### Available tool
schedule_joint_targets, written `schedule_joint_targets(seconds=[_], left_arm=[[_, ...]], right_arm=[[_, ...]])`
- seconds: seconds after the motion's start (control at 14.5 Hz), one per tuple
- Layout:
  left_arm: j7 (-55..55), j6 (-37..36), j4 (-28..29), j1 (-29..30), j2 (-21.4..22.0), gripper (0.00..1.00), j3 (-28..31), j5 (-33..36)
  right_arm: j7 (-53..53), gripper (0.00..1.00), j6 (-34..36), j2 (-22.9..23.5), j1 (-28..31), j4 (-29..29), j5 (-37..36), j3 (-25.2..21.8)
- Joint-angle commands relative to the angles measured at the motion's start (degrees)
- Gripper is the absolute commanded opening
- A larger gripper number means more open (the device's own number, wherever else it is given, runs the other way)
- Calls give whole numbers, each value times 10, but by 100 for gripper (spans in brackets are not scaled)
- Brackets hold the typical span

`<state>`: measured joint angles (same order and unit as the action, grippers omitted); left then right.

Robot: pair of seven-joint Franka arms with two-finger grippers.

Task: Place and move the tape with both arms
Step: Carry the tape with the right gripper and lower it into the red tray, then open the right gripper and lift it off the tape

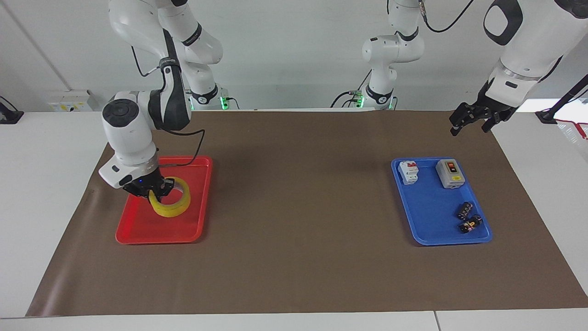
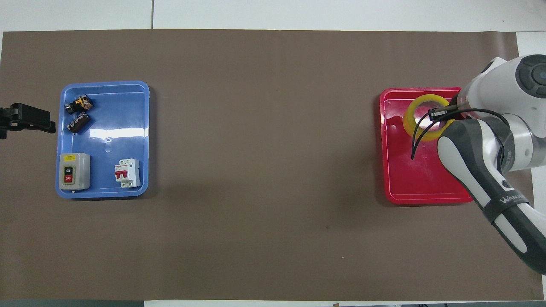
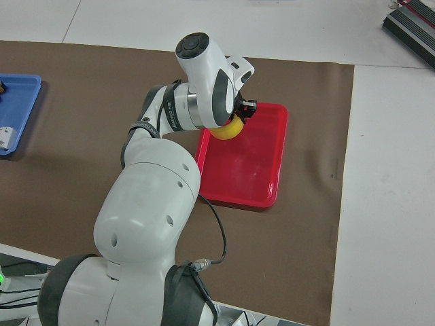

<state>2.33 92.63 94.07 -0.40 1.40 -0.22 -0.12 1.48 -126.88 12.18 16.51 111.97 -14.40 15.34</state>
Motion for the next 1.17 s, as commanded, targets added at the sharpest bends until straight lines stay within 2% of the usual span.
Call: schedule_joint_targets(seconds=[0.0, 0.76, 0.96, 1.1], left_arm=[[-7, -7, 2, 4, 6, 100, -1, -9], [-7, -7, 2, 4, 6, 100, -1, -9], [-7, -7, 2, 5, 6, 100, -1, -9], [-7, -7, 2, 4, 6, 100, -1, -9]], right_arm=[[-27, 0, -45, -49, 15, 82, 44, 10], [-75, 0, -151, -51, 57, 161, 46, 8], [-71, 0, -158, -48, 57, 163, 46, 8], [-75, 0, -175, -30, 63, 165, 46, 7]])
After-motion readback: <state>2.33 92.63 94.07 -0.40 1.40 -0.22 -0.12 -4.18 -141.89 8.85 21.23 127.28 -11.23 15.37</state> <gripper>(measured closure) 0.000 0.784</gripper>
